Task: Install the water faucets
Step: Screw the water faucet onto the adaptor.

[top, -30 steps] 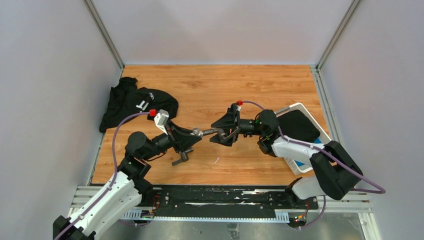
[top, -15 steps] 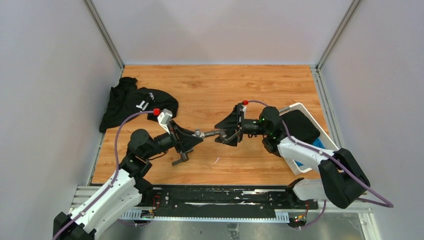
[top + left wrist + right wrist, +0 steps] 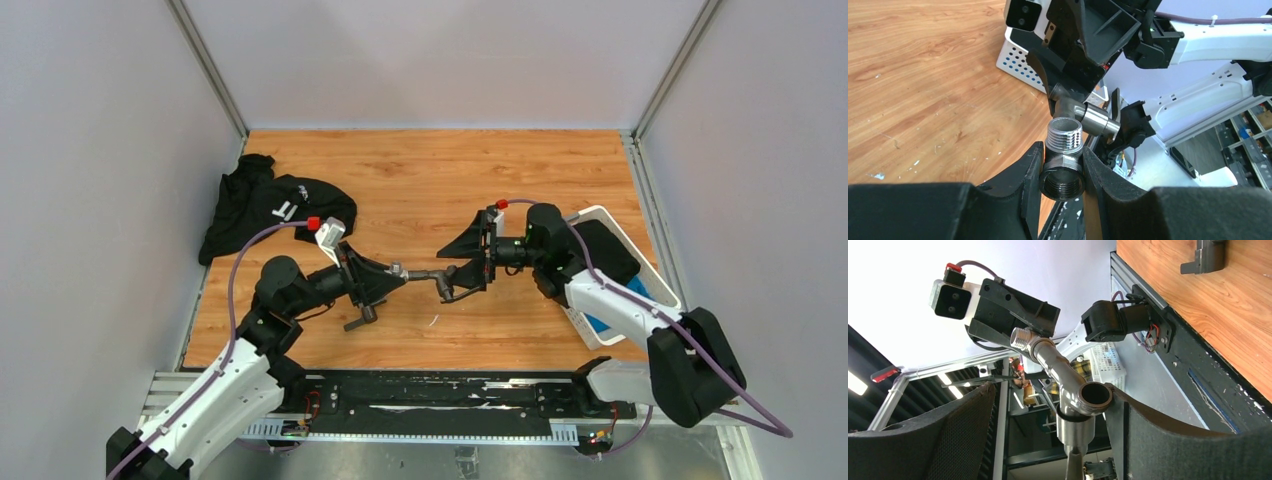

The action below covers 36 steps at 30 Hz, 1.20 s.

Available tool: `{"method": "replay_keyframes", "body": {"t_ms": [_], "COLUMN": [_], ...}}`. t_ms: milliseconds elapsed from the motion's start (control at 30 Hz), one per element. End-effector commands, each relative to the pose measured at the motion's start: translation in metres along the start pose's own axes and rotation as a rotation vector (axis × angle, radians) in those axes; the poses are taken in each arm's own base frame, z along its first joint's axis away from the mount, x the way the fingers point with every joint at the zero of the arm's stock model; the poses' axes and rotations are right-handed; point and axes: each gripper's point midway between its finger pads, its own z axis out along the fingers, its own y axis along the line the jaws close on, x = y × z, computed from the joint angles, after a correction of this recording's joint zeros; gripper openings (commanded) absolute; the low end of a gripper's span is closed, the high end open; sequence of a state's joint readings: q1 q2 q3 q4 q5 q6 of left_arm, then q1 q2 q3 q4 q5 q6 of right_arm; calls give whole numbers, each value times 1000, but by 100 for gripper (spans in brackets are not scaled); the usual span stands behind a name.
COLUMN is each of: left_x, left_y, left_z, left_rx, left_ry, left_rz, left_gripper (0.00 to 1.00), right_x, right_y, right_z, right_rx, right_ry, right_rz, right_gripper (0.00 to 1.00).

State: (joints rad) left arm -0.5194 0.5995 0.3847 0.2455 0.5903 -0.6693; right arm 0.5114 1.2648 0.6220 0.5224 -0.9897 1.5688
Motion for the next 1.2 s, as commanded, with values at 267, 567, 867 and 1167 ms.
{"method": "replay_keyframes", "body": {"t_ms": [267, 567, 867, 1167], "left_x": [-31, -30, -28, -29], "left_y": [-10, -9, -3, 13], "left_z": [4, 3, 5, 5], "left_rx": [-7, -12, -38, -154], "left_ry": [-71, -73, -69, -51], "left_rz": [30, 23, -15, -84], "left_gripper": [0, 0, 0, 0], "right_x": [17, 20, 19, 5], "right_y": [-6, 5, 0, 12], "right_z": [-14, -16, -19, -49], "right_rx": [60, 39, 103, 323], "right_ry": [33, 50, 27, -181], "right_rz": [-63, -112, -178, -563], "right_gripper": [78, 78, 78, 76]}}
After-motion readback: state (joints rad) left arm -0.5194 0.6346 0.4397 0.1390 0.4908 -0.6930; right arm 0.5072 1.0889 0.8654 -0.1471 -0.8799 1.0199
